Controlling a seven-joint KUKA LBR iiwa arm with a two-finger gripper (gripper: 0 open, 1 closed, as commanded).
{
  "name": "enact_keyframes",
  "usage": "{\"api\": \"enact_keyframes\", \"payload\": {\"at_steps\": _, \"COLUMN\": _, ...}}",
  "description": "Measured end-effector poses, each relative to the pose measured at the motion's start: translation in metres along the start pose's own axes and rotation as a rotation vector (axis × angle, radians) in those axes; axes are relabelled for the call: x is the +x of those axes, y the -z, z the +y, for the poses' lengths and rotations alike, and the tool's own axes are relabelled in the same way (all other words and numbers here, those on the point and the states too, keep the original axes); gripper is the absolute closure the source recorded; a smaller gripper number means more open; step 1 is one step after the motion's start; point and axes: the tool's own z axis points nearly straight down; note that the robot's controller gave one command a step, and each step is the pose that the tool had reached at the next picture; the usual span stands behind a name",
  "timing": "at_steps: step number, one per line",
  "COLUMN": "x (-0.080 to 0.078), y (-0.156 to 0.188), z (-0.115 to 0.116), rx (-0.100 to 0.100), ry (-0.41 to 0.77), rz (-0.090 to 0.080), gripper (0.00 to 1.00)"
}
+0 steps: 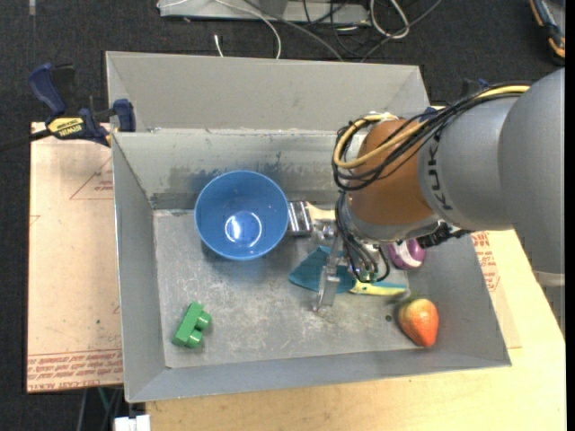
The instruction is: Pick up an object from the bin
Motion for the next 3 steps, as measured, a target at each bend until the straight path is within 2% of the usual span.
{"api": "enact_keyframes", "payload": {"at_steps": 1, "x": 0.0044, "y": 0.0019, "z": 0.0109, "rx": -0.002, "ry": -0.04, "rz": 0.003, "gripper": 1.0}}
{"api": "enact_keyframes", "payload": {"at_steps": 3, "x": 0.0048, "y": 0.0088, "z": 0.0109, "rx": -0.003, "ry": -0.041, "rz": 0.003, "gripper": 1.0}}
